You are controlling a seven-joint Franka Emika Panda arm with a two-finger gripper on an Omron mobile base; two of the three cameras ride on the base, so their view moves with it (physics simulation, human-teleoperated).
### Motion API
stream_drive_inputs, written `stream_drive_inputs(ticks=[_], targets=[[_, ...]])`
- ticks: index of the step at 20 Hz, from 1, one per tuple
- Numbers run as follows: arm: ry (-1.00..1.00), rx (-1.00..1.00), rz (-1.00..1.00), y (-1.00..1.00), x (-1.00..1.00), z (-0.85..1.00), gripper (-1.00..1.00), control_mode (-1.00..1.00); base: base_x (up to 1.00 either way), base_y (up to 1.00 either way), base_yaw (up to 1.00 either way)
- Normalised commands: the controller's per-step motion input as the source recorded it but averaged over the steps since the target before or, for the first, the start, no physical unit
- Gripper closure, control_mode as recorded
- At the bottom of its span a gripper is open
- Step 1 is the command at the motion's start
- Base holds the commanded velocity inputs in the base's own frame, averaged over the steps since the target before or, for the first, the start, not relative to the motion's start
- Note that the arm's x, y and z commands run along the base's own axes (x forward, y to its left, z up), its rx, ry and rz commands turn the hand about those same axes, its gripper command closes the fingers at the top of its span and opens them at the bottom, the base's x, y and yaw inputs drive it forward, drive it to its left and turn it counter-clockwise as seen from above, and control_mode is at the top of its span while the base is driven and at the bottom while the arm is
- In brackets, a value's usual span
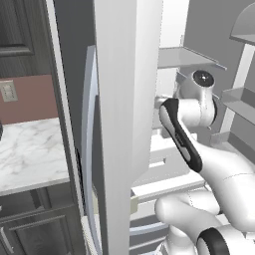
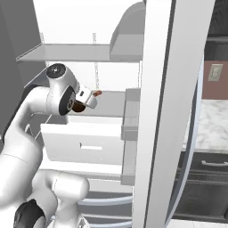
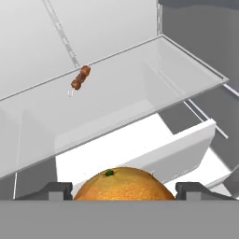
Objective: Pick the two oranges from the fridge and place them on the plate next to the blender to make a fruit smoothie.
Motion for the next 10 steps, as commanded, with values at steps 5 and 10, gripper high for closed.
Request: stream_drive_inputs(ticks=[5,10], targets=[[0.0,0.0,0.0,0.0,-0.1,0.0,1.0,1.0,-0.43,0.0,0.0],[0.0,0.0,0.0,0.0,0.0,0.0,1.0,1.0,-1.0,0.0,0.0]])
